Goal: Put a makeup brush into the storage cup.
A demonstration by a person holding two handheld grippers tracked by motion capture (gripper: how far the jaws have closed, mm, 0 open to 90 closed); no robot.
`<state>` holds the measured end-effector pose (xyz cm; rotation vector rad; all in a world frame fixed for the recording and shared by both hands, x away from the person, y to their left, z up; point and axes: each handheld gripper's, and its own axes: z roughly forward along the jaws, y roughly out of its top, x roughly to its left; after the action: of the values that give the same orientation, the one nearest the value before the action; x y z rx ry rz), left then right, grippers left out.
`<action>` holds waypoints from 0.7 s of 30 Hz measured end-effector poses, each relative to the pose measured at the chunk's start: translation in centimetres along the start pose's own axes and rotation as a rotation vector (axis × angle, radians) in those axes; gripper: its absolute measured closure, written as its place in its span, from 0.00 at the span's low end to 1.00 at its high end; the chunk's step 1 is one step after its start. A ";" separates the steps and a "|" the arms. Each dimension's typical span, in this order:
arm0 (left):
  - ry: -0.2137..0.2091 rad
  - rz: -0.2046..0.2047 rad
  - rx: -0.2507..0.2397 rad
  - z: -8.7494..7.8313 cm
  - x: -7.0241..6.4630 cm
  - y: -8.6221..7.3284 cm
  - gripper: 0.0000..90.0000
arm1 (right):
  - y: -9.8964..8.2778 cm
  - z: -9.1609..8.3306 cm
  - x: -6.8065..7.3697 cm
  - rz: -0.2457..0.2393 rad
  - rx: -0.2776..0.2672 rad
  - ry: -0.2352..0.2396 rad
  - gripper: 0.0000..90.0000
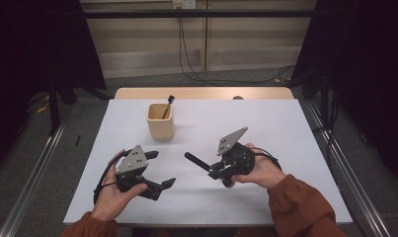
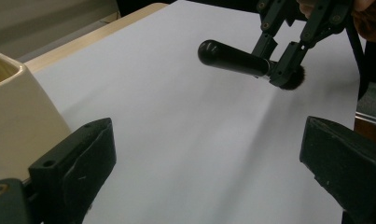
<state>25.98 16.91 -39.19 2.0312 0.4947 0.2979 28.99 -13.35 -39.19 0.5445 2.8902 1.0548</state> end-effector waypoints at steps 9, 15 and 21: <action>-0.046 0.008 0.067 0.6 0.1 0.5 0.04 | 0.9 1.2 0.3 -0.072 0.169 0.030 0.80; -0.067 0.008 0.112 1.4 0.6 0.3 0.05 | 1.4 1.6 -0.1 -0.081 0.229 0.035 0.80; -0.078 0.014 0.145 1.9 0.8 0.4 0.05 | 1.9 1.8 0.0 -0.110 0.277 0.052 0.80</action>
<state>27.56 15.65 -39.76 2.1786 0.4652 0.1945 29.86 -10.86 -39.40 0.3635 3.0916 0.6686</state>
